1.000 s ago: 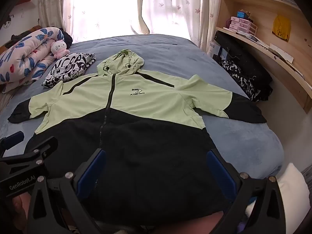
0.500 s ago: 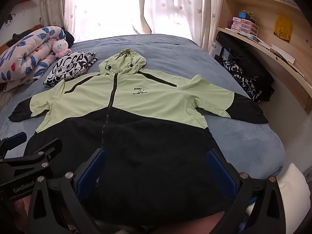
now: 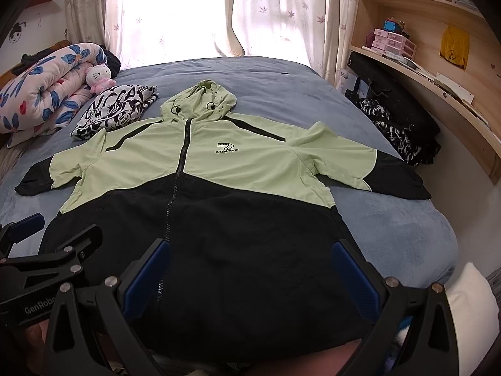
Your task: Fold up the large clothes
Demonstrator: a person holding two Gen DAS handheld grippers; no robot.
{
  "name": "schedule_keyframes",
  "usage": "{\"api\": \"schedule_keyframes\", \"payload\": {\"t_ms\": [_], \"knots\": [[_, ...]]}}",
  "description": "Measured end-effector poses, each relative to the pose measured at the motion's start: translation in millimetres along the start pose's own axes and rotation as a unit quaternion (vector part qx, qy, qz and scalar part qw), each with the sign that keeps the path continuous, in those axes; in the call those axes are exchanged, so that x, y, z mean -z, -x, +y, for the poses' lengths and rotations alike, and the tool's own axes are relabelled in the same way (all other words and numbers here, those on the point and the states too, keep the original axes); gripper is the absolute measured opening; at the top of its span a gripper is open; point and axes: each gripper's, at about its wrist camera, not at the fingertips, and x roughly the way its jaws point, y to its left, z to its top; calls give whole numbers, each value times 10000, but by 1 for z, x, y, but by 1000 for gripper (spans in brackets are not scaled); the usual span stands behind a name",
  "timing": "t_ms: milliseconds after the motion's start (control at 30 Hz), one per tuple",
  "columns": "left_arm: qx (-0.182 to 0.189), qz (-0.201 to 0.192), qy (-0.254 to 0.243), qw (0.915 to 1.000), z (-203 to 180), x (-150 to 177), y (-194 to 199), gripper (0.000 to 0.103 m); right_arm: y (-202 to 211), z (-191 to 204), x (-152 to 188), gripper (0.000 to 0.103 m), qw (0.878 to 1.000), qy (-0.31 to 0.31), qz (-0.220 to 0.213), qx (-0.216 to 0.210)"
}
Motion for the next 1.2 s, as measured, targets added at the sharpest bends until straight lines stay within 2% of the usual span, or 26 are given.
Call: {"api": "schedule_keyframes", "payload": {"t_ms": [1200], "knots": [[-46, 20, 21, 10000, 6, 3, 2, 100, 0, 4, 2, 103, 10000, -11, 19, -21]]}}
